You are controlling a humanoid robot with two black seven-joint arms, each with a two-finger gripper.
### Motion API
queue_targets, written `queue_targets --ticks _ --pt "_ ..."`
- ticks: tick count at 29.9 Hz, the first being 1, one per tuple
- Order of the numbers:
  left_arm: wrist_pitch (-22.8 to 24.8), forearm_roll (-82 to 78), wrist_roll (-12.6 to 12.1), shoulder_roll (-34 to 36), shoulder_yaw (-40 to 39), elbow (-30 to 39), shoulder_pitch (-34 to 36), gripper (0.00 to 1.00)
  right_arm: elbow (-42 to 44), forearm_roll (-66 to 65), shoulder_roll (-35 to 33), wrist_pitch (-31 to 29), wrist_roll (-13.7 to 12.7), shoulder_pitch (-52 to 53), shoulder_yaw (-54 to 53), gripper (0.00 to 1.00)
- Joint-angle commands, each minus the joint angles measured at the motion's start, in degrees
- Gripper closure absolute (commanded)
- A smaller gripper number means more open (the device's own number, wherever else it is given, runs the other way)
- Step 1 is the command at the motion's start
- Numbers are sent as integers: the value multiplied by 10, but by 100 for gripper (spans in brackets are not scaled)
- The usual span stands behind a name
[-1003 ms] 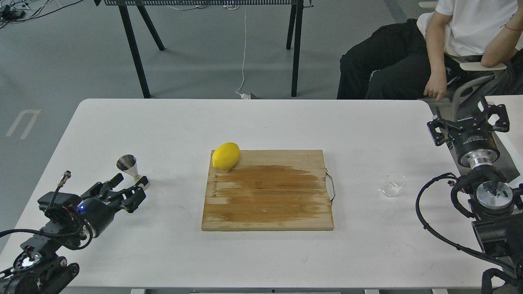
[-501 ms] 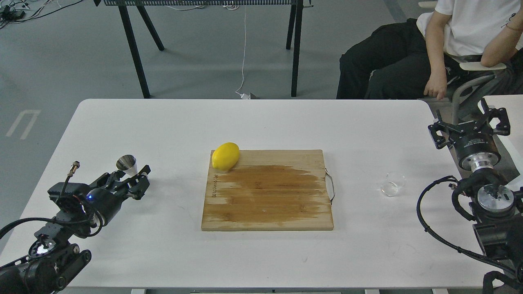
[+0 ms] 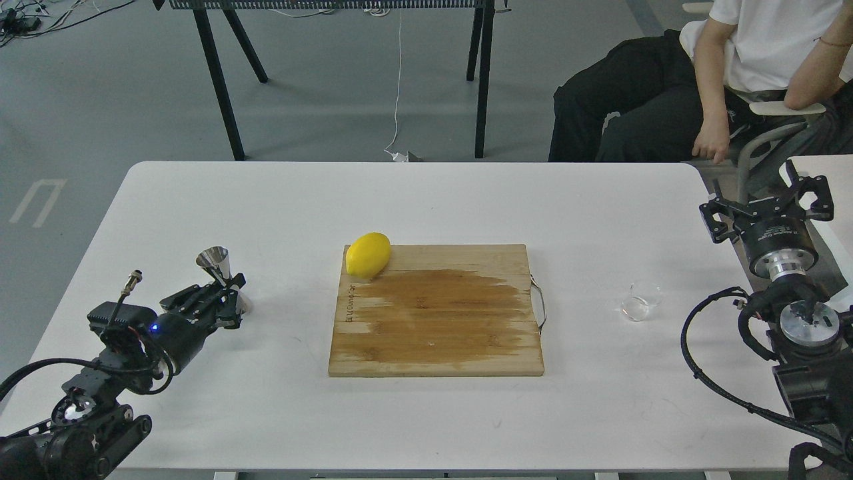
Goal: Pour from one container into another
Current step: 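Lift the metal jigger with the left gripper, then carry the jigger over the cutting board beside the lemon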
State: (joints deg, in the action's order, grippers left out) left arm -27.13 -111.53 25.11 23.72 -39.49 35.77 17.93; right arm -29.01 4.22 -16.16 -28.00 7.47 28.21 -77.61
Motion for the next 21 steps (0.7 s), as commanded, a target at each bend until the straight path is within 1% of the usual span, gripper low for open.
queue_targets --ticks 1,3,7,9,14,18,19,21 --pt "-3 0 0 0 0 1 3 93 0 0 0 0 0 0 -1 0" --pt "-9 1 0 1 -1 7 6 93 0 0 0 0 0 0 -1 0" --pt "-9 4 1 7 -1 29 36 93 -1 0 0 0 0 -1 0 0" --pt "-9 3 4 12 -1 60 44 93 -3 0 0 0 0 -4 0 0" --pt "-7 -3 1 28 0 156 78 94 -3 0 -3 0 0 -13 -3 0" --pt "45 -11 0 31 13 237 98 95 -3 0 -12 0 0 -16 -3 0" --pt "57 -23 0 28 21 250 105 95 -3 0 -13 0 0 -17 -3 0" --pt "63 -75 -2 21 39 257 119 96 -3 0 -17 0 0 -20 -3 0"
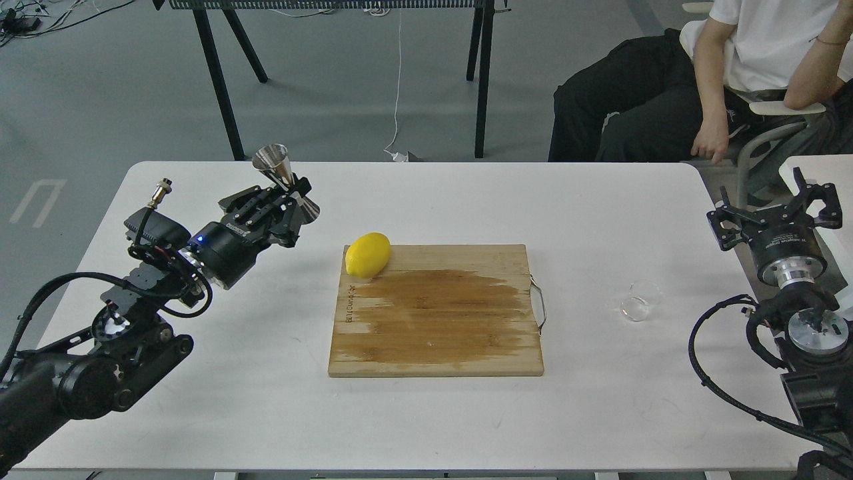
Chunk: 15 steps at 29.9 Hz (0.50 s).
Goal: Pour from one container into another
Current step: 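Carry the jigger over the cutting board beside the lemon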
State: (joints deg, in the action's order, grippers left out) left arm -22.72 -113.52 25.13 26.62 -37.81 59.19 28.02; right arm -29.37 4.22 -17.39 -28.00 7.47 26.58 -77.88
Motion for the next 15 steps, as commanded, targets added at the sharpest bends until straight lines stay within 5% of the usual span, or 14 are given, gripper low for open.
queue_targets --ticks 1,15 --pt "19 -98 -3 -11 33 22 23 96 0 1 -5 0 0 -5 0 0" --pt "46 -115 -40 -166 95 -68 28 96 -1 1 -8 0 0 -18 -1 0"
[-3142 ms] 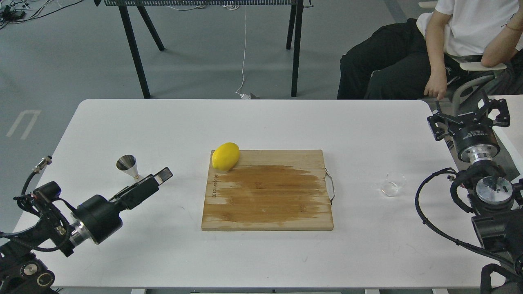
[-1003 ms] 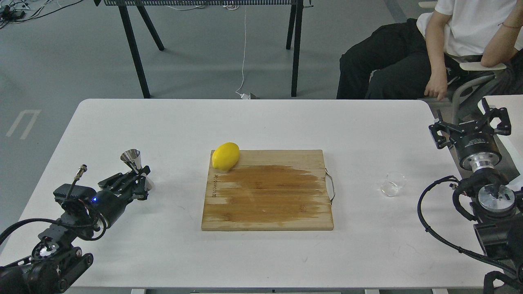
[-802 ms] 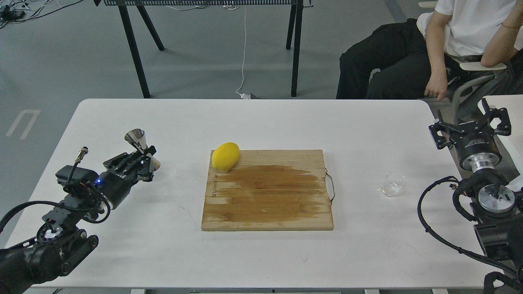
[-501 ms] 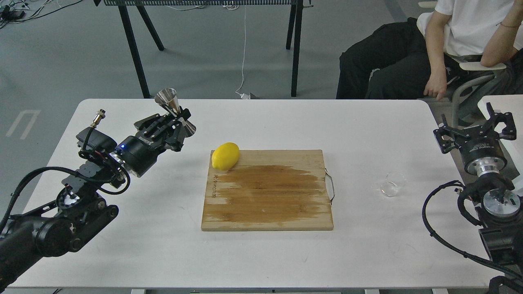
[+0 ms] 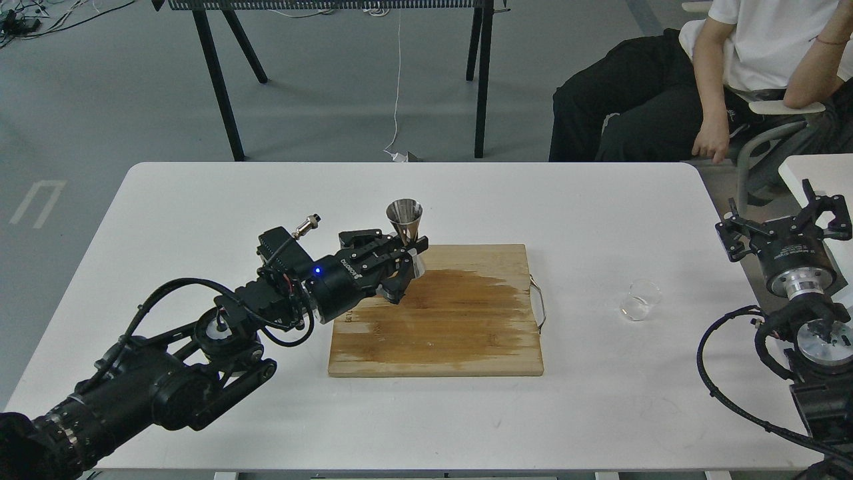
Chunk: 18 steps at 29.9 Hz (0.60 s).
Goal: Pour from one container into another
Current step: 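Carry the jigger over the cutting board beside the lemon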
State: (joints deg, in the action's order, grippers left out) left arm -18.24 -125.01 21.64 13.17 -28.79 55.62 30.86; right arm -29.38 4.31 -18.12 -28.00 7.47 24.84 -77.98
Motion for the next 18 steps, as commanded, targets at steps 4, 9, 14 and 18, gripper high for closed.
queue_targets --ticks 4,9,14,18 --pt "1 0 -8 -84 5 -116 5 96 -1 0 -1 0 0 -3 0 0" --pt "2 0 -48 -118 19 -167 18 95 -1 0 -1 0 0 -3 -1 0" --pt "3 0 -63 -132 47 -190 30 95 -1 0 -1 0 0 -3 -1 0" --pt "3 0 -68 -132 49 -189 31 94 -1 0 -1 0 0 -3 0 0"
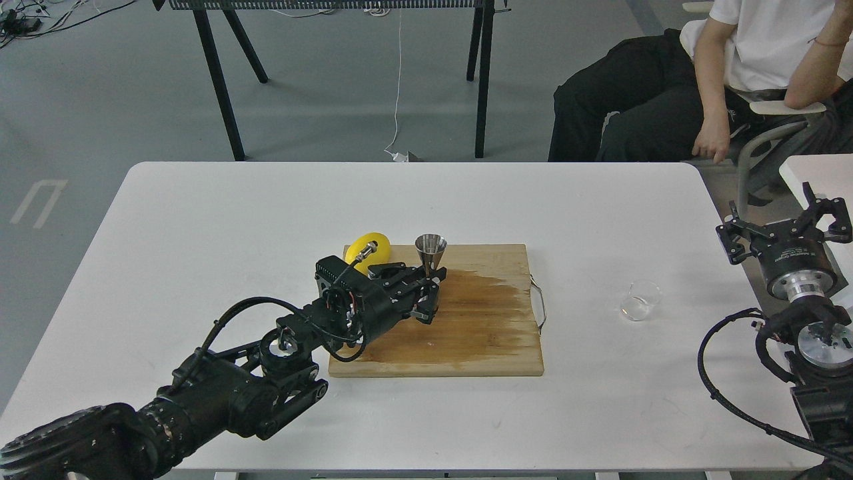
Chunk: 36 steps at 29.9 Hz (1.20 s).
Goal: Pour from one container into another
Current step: 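Carry the jigger over the cutting board beside the lemon, then lower the jigger onto the board and open the left gripper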
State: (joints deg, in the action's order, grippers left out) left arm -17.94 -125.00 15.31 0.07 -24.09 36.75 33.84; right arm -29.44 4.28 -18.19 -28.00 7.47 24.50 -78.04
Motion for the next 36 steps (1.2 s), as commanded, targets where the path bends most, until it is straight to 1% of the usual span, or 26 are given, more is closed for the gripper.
queue_targets --ticks 1,4,7,12,13,14,15,16,20,23,28,34,36 --pt "0 0 -7 -1 2 1 1 94 0 -1 0 0 0 -1 1 0" --pt "0 0 -14 -1 2 1 -1 93 0 0 0 0 0 -1 1 0" --pt "1 0 -14 -1 3 0 -4 88 0 -1 0 0 0 -1 1 0" --pt "1 0 -14 -1 9 0 -1 86 0 0 0 0 0 -2 1 0" --pt "1 0 -15 -1 9 0 -1 83 0 0 0 0 0 -2 1 0" --pt "1 0 -16 -1 8 0 0 78 0 0 0 0 0 -5 0 0" --pt "1 0 -16 -1 8 2 0 72 0 0 0 0 0 -5 0 0" --pt "1 0 -16 -1 8 3 0 68 0 0 0 0 0 -6 0 0" --pt "1 0 -15 -1 8 5 -3 65 0 0 0 0 0 -8 -1 0" --pt "1 0 -15 -1 9 6 -5 60 0 0 0 0 0 -8 -1 0" --pt "1 0 -16 -1 9 8 -7 58 0 0 0 0 0 -7 -1 0" --pt "1 0 -14 -1 9 23 -7 50 0 0 0 0 0 -6 1 0" --pt "1 0 -14 -1 9 25 -7 48 0 0 0 0 0 -6 1 0"
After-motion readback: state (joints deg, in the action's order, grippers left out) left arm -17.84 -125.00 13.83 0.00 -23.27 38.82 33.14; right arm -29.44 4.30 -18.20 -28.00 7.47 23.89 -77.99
